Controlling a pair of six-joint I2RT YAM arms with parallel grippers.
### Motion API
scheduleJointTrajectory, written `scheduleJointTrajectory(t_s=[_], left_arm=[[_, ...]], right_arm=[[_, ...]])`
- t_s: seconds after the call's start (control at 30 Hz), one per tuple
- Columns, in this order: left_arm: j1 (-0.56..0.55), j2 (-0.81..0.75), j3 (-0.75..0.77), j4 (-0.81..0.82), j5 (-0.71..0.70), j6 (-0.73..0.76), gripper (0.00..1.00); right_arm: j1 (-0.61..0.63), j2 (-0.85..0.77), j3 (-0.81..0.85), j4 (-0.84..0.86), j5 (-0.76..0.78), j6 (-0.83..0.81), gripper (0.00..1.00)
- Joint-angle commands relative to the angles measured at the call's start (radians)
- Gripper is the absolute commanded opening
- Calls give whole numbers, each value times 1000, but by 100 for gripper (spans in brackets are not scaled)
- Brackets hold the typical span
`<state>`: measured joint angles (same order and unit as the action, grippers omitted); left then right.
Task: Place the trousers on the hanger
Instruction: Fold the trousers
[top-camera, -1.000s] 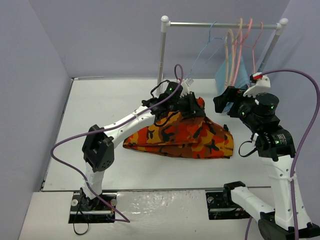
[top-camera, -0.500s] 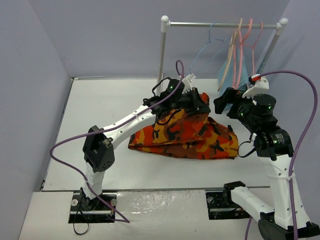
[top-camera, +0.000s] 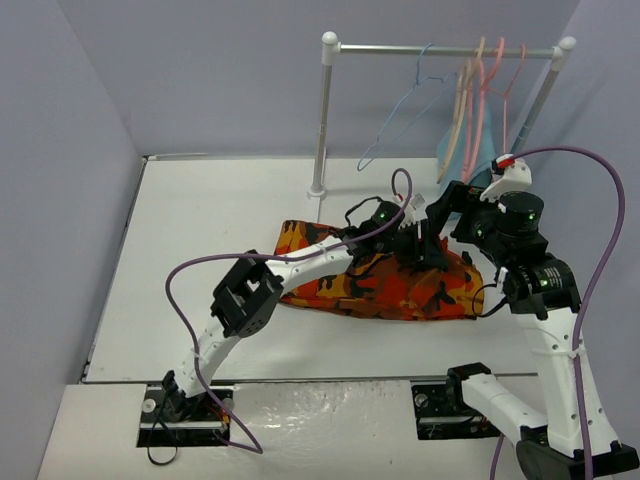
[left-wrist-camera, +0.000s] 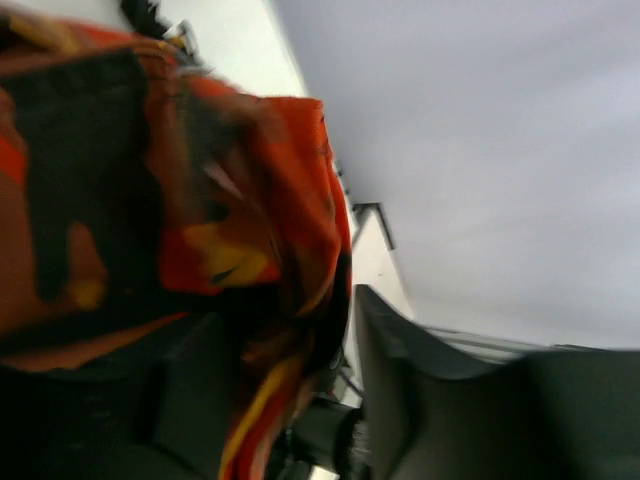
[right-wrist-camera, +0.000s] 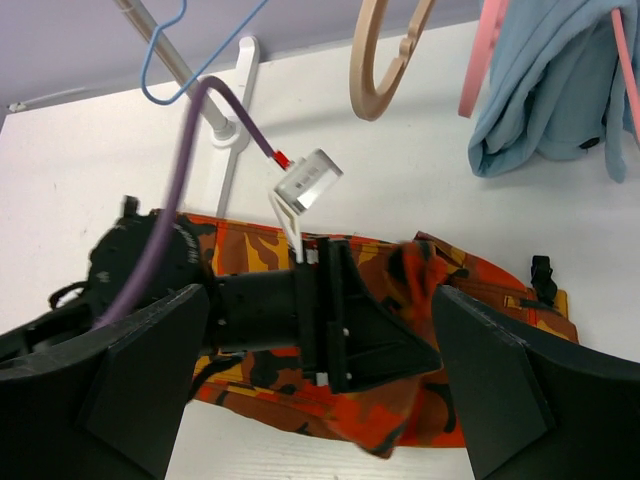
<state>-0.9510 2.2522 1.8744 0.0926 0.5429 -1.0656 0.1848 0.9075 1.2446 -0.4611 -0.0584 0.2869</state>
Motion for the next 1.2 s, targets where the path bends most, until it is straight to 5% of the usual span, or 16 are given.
scheduleJointTrajectory(t_s=[0.0, 0.13, 0.33, 0.67, 1.03, 1.17], left_arm=[[-4, -81, 33, 121, -35, 96, 55], [10, -139, -7, 137, -60, 154, 66], [70, -299, -189, 28, -97, 228, 66], [236, -620, -639, -275, -218, 486, 47], [329, -543, -849, -306, -245, 454, 36], [323, -578, -952, -316, -249, 387, 35]], right_arm=[[2, -2, -28, 46, 32, 13, 91], [2, 3, -60, 40, 47, 30, 91], [3, 24, -133, 37, 54, 93, 86], [-2, 152, -381, 153, 14, 224, 58], [-25, 377, -660, 390, 22, 354, 54], [-144, 402, -706, 381, -24, 357, 58]])
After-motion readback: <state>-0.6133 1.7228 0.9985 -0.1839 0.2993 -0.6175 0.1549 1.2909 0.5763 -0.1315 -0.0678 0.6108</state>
